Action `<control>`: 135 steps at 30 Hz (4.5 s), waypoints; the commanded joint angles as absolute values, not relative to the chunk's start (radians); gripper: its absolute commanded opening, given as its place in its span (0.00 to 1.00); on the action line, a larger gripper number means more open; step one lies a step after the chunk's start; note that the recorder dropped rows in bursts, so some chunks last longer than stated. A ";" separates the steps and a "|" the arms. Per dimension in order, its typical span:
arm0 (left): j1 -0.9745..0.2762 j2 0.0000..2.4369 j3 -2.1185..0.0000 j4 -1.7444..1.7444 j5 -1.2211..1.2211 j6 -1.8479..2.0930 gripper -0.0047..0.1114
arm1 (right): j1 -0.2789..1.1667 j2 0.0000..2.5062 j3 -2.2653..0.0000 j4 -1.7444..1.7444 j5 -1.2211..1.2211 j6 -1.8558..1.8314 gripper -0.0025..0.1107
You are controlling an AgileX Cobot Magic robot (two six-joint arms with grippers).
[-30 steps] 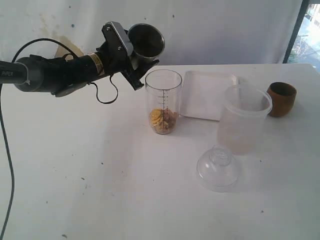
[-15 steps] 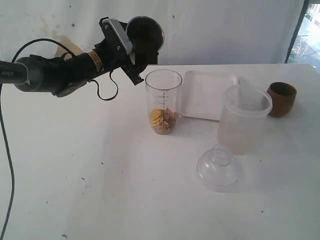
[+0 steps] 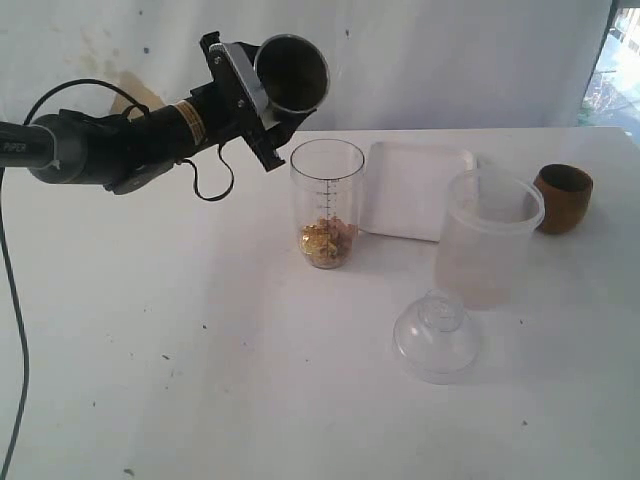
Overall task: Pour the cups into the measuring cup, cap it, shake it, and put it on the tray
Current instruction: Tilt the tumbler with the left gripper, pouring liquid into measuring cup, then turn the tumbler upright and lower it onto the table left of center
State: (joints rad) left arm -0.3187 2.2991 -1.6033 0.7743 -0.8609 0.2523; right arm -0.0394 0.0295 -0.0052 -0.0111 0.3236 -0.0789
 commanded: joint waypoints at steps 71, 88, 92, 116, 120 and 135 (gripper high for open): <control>-0.321 2.280 -1.619 0.741 -0.973 0.607 0.04 | -0.036 0.026 0.000 -0.010 0.317 -0.075 0.02; -0.321 2.280 -1.619 0.738 -0.946 0.610 0.04 | -0.036 0.026 0.000 -0.010 0.317 -0.075 0.02; -0.321 2.280 -1.619 0.729 -0.937 0.599 0.04 | -0.036 0.026 0.000 -0.010 0.317 -0.075 0.02; -0.321 2.288 -1.619 0.512 -0.529 -0.418 0.04 | -0.036 0.026 0.000 -0.010 0.317 -0.075 0.02; -0.313 2.323 -1.617 0.509 -0.521 -0.478 0.04 | -0.036 0.026 0.000 -0.010 0.317 -0.075 0.02; -0.253 2.464 -1.613 0.557 -0.869 -0.370 0.04 | -0.036 0.026 0.000 -0.010 0.317 -0.075 0.02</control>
State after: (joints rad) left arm -0.2569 2.4652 -1.6099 0.5332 -0.7175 -0.4258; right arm -0.0394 0.0295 -0.0052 -0.0111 0.3236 -0.0789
